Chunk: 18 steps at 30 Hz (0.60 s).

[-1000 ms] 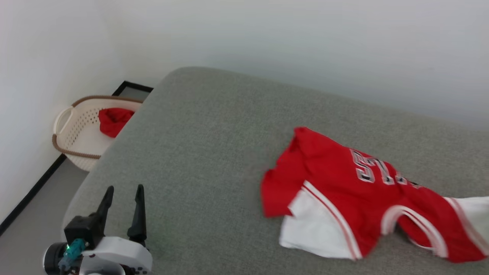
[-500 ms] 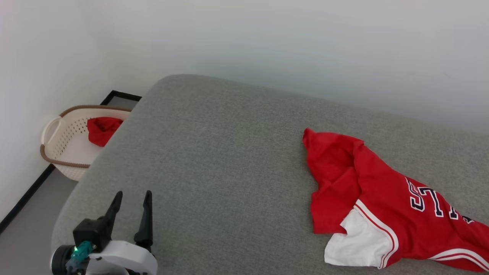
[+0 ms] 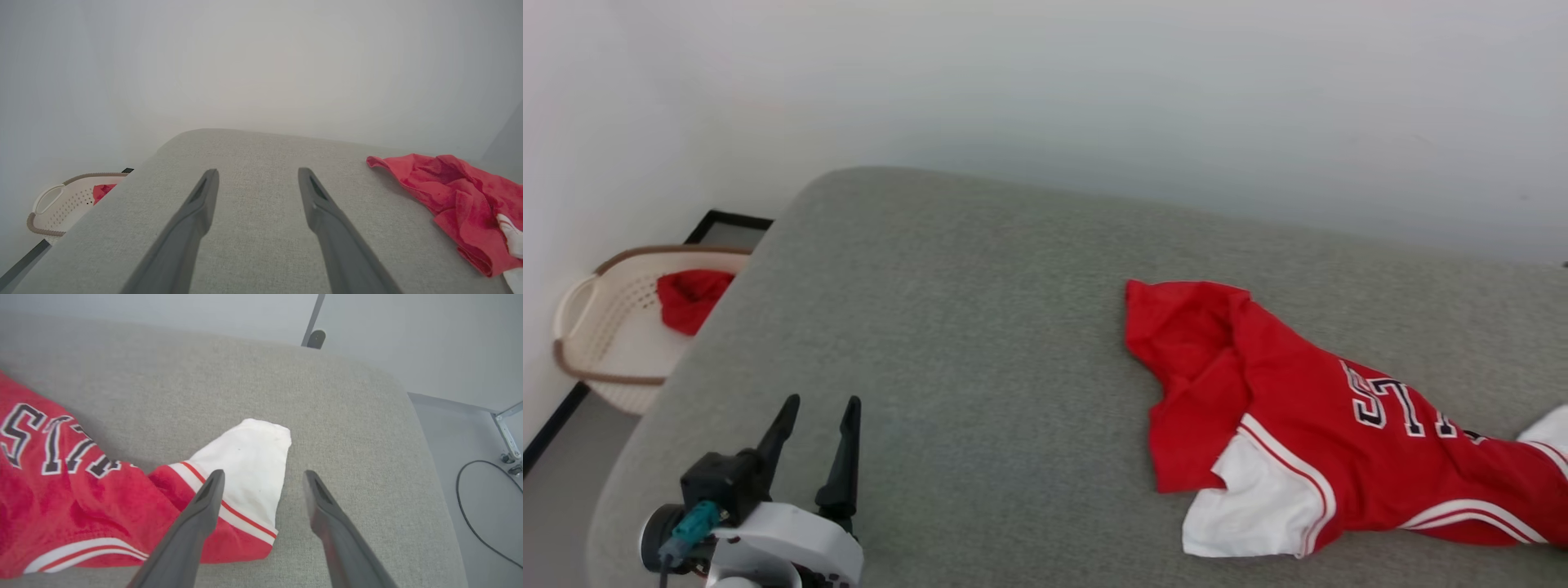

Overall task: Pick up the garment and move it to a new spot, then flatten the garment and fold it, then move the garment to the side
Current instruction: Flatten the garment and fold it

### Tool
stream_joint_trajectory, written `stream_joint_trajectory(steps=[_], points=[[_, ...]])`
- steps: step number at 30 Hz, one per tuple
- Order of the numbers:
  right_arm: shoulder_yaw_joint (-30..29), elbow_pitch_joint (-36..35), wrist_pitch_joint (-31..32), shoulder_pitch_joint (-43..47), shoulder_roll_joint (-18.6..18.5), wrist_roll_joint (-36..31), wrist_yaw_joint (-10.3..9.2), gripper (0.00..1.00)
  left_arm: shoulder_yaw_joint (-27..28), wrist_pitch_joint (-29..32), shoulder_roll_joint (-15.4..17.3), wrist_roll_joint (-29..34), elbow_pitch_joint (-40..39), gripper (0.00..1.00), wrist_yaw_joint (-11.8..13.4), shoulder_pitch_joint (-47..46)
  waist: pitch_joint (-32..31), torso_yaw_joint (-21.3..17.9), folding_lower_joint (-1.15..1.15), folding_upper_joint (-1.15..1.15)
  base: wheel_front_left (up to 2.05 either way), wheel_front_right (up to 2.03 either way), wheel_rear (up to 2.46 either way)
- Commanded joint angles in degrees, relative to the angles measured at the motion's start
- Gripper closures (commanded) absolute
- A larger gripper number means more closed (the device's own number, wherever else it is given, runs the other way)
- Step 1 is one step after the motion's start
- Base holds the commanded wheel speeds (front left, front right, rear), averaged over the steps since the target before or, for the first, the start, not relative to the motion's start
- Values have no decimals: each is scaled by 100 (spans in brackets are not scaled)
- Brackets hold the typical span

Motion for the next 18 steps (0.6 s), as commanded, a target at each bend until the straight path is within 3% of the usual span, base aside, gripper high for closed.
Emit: stream_joint_trajectory(steps=[1,18], points=[[129,-238,-92,-5,81,118,-8,0,-84,-1,60,-176,-14,0,2,-24,-57,-216,0,0,0,0,0],[858,-1633,-619,1019,1060,495,-8,0,-904,617,506,-1379,-142,0,2,8,-165,-948,0,0,0,0,0]])
